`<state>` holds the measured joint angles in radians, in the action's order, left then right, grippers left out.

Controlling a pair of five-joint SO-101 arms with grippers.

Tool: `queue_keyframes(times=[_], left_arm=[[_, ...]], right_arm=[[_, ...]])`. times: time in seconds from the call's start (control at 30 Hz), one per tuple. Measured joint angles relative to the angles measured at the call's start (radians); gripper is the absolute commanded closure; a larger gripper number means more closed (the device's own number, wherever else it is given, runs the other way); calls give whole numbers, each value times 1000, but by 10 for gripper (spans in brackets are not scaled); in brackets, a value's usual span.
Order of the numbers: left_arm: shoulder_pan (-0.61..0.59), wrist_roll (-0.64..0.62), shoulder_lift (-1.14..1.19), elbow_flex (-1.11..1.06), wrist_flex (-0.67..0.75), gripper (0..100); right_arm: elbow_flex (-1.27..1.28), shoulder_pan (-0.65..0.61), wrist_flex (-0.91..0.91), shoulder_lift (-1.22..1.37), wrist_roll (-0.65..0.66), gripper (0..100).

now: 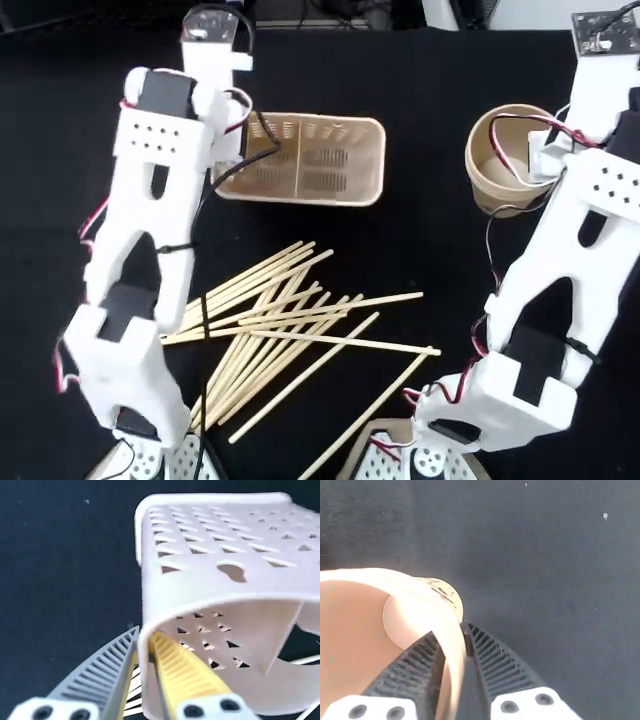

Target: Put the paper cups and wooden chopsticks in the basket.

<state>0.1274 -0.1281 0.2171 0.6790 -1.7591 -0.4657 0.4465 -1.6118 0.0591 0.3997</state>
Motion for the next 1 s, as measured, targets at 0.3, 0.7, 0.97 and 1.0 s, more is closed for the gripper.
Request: queue_keyframes(times=[0.3, 0.7, 0.97, 1.0], left_arm=[[-34, -69, -54, -100, -2, 970], [-91, 37, -63, -206, 8, 970], [-97, 60, -64, -209, 8, 970], [-97, 60, -64, -209, 8, 970]], right_arm=[[-49, -40, -46, 0, 0, 986], [-187, -212, -140, -170, -69, 986], [-187, -433, -135, -321, -143, 986], [-187, -463, -135, -325, -157, 986]])
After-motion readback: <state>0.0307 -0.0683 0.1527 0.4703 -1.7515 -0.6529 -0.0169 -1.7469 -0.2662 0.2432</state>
